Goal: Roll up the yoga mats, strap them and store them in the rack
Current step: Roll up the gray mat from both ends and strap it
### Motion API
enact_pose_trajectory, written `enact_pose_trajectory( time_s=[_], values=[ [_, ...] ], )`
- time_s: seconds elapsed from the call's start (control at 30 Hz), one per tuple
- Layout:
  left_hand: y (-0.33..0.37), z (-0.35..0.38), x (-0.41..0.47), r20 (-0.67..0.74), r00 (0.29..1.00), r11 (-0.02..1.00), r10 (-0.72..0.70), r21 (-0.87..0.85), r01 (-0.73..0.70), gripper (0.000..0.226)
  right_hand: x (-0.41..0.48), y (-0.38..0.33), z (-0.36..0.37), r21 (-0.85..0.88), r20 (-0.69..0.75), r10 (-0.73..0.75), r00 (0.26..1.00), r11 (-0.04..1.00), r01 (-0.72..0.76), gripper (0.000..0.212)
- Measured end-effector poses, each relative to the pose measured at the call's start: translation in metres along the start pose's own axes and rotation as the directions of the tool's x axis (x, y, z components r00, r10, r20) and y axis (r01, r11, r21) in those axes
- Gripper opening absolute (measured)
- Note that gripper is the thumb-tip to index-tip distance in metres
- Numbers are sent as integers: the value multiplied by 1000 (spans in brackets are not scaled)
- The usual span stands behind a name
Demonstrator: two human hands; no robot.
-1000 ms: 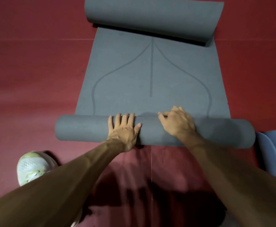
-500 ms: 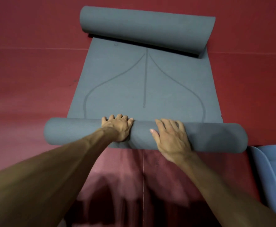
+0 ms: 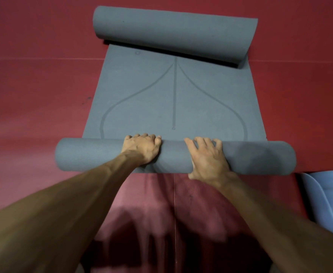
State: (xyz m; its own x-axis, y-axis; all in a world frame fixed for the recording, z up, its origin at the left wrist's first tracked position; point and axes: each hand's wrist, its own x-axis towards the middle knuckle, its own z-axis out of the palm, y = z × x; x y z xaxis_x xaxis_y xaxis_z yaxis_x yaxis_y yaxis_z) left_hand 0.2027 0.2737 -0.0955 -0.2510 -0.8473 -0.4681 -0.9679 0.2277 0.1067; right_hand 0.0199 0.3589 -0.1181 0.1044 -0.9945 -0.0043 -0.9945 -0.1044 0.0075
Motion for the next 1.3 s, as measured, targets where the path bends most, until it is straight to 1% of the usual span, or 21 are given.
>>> enact_pose_trajectory(
  time_s=[0.03,0.07,0.13,0.2,0.27,0.33,0.43,0.53,0.57,0.67,0.8,0.83,0.9,1.0,1.07,1.1,1.17,1.3],
  values=[
    [-1,0,-5,2,1000,1000,17,3,-17,53,-2,0,-1,0,-21,0,1000,1000,0,102],
    [-3,0,-10,3,999,999,37,6,-37,53,-5,-1,-2,-6,-10,1,1000,1000,-1,101],
    [-7,3,-22,-5,998,998,68,6,-68,51,-8,-6,-9,-27,96,-3,995,1000,6,99],
    [-11,11,-39,-43,994,995,99,6,-99,50,-12,-9,-15,8,215,-6,977,1000,5,97],
    [-15,19,-60,-97,988,993,121,4,-121,53,-16,-13,-22,53,271,1,963,998,-16,96],
    [-18,27,-82,-116,985,992,124,3,-125,58,-22,-16,-30,79,327,-1,945,997,-26,95],
    [-17,40,-113,-78,989,992,126,11,-126,68,-38,-22,-37,92,404,-16,915,995,-23,97],
    [-14,53,-135,-36,993,993,116,24,-115,84,-56,-24,-40,119,475,-43,879,993,-16,101],
    [-13,56,-138,-18,994,994,109,22,-109,83,-60,-25,-39,132,496,-53,867,991,-15,102],
    [-13,57,-138,32,994,994,107,-6,-107,68,-60,-26,-42,158,548,-59,834,987,-34,107],
    [-15,51,-125,69,990,993,122,-13,-121,67,-53,-25,-47,173,575,-69,815,984,-39,112],
    [-15,52,-123,74,989,992,125,-7,-125,67,-53,-23,-46,177,574,-73,816,983,-36,112],
    [-16,53,-118,67,989,991,130,4,-130,66,-55,-19,-40,174,524,-102,846,985,11,111],
    [-18,48,-103,46,989,990,143,10,-144,65,-60,-14,-33,126,365,-190,911,980,154,103],
    [-19,39,-88,62,986,987,158,7,-158,62,-64,-15,-29,61,270,-216,938,976,207,107],
    [-18,34,-81,74,984,987,163,1,-164,60,-66,-18,-26,23,221,-211,952,977,212,111],
    [-17,25,-64,87,982,986,166,-23,-165,56,-68,-25,-19,-14,126,-162,979,986,165,120],
    [-18,11,-37,175,974,986,141,-116,-122,53,-63,-37,-8,3,55,-88,995,996,88,125]
  ],
)
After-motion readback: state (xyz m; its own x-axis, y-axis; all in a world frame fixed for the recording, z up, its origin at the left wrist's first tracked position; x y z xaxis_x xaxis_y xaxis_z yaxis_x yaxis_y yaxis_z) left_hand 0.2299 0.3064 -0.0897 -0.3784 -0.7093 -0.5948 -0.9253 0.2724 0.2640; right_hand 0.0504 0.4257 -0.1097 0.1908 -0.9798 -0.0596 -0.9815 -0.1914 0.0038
